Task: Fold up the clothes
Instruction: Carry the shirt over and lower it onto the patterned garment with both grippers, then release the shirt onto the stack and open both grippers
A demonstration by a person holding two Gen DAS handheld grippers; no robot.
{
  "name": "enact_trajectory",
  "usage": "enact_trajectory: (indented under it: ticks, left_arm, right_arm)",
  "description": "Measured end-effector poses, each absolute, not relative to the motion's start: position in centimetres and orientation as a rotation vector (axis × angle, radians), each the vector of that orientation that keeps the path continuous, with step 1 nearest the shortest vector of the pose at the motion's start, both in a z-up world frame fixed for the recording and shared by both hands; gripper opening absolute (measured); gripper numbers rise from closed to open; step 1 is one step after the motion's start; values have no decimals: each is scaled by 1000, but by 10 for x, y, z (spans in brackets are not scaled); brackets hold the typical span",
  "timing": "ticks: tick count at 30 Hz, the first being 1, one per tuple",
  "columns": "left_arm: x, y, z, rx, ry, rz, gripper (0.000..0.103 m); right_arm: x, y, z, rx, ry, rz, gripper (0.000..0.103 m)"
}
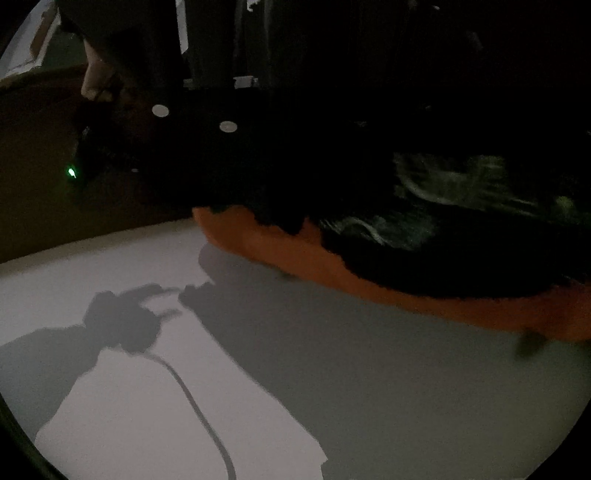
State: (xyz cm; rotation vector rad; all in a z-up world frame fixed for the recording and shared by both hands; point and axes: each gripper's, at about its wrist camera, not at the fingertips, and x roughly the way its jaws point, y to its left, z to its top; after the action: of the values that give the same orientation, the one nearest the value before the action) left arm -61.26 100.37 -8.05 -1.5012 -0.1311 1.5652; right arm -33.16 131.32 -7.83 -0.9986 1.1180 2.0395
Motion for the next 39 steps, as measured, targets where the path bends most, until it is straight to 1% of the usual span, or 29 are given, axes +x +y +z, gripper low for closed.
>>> enact_trajectory:
  ticks: [2, 4, 5, 8, 10, 13, 14, 15, 16, 17, 19, 21, 27, 29, 32, 34, 36, 37, 38, 39]
  left_arm:
    - [-606, 977, -54, -1395, -88, 1686, 41]
    - [-592, 955, -34, -1317, -22, 1753, 42]
    - [-582, 948, -29, -1302, 8, 1759, 42]
    - [-522, 938, -29, -1259, 110, 1712, 42]
    - [-483, 934, -35, -1235, 183, 1671, 42]
    - [-448, 926, -57, -1228, 279, 1686, 41]
    - [-451, 923, -65, -1241, 299, 1702, 40]
    - [-455, 919, -72, -1257, 312, 1714, 38]
    - [-459, 915, -79, -1273, 325, 1726, 38]
    - [-464, 911, -83, -1299, 307, 1711, 38]
    - [-466, 902, -79, -1339, 245, 1687, 37]
    - [-468, 896, -64, -1333, 236, 1684, 37]
    - [-453, 874, -11, -1313, 348, 1698, 37]
    - [-447, 861, 5, -1319, 391, 1702, 37]
    - [-445, 829, 31, -1336, 468, 1713, 38]
    - [-446, 804, 48, -1352, 504, 1708, 39]
    - [-449, 783, 60, -1356, 513, 1699, 46]
    - [-449, 770, 69, -1359, 508, 1694, 55]
    - [-449, 756, 79, -1356, 502, 1701, 66]
    - [-448, 742, 89, -1352, 495, 1711, 71]
  right_arm:
    - [-306, 1305, -49, -880, 1083, 2096, 56]
    - [-278, 1279, -26, -813, 1069, 2176, 56]
    - [-270, 1263, -23, -815, 1074, 2203, 56]
    - [-247, 1200, -27, -843, 1080, 2256, 44]
    - [-240, 1160, -44, -890, 1078, 2261, 31]
    - [-240, 1125, -78, -971, 1073, 2229, 24]
    - [-239, 1122, -93, -1005, 1058, 2193, 23]
    - [-237, 1118, -105, -1038, 1043, 2157, 19]
    - [-230, 1111, -107, -1064, 1032, 2129, 2]
    - [-226, 1115, -114, -1085, 1035, 2088, 0]
    - [-212, 1125, -115, -1051, 1122, 2033, 0]
    - [-202, 1121, -93, -1011, 1135, 2038, 2]
    - [-200, 1072, -17, -1026, 1081, 2073, 2]
    - [-207, 1045, 9, -1062, 1012, 2062, 2]
    - [-218, 1009, 31, -1117, 953, 2046, 2]
    - [-244, 989, 42, -1168, 913, 2021, 2]
    - [-258, 961, 57, -1212, 855, 1991, 2]
    - [-263, 945, 64, -1231, 825, 1977, 3]
    - [-266, 929, 73, -1245, 810, 1968, 3]
    - [-269, 913, 82, -1255, 797, 1961, 3]
